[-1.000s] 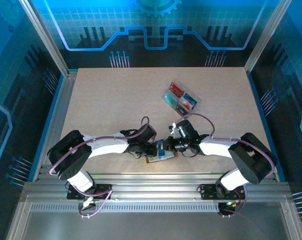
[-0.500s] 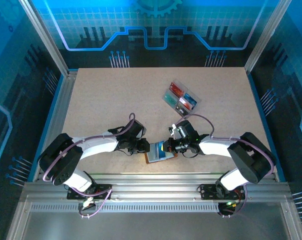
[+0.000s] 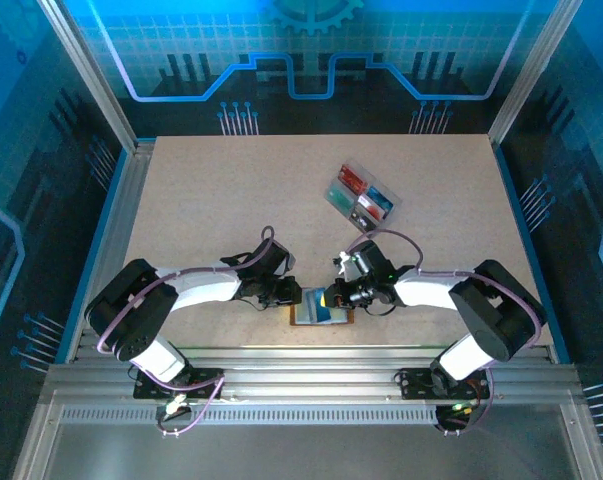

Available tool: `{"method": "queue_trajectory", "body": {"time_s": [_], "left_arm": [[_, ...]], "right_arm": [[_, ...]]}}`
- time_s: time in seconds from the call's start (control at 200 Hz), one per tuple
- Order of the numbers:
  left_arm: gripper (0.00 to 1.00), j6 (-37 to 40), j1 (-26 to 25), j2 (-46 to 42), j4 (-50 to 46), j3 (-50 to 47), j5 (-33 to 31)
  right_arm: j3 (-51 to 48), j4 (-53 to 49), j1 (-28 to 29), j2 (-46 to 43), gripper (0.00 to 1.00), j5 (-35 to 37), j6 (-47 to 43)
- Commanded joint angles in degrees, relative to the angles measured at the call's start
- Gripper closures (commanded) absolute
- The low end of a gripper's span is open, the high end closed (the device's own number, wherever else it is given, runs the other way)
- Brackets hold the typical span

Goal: Put the credit cards into the card holder

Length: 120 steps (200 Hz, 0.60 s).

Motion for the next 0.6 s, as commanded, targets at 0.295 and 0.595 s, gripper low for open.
{"method": "queue_trajectory", "body": {"time_s": [0.295, 0.595], "left_arm": [[0.81, -0.8, -0.3, 1.3, 0.3, -3.4, -0.2], [0.81, -2.4, -1.6, 0.2, 1.7, -5.3, -0.5]], "right_arm": [[-1.4, 5.1, 2.2, 3.7, 1.00, 2.9, 5.6], [-4.3, 11.8, 5.5, 2.4, 1.00, 10.5, 13.2]]}}
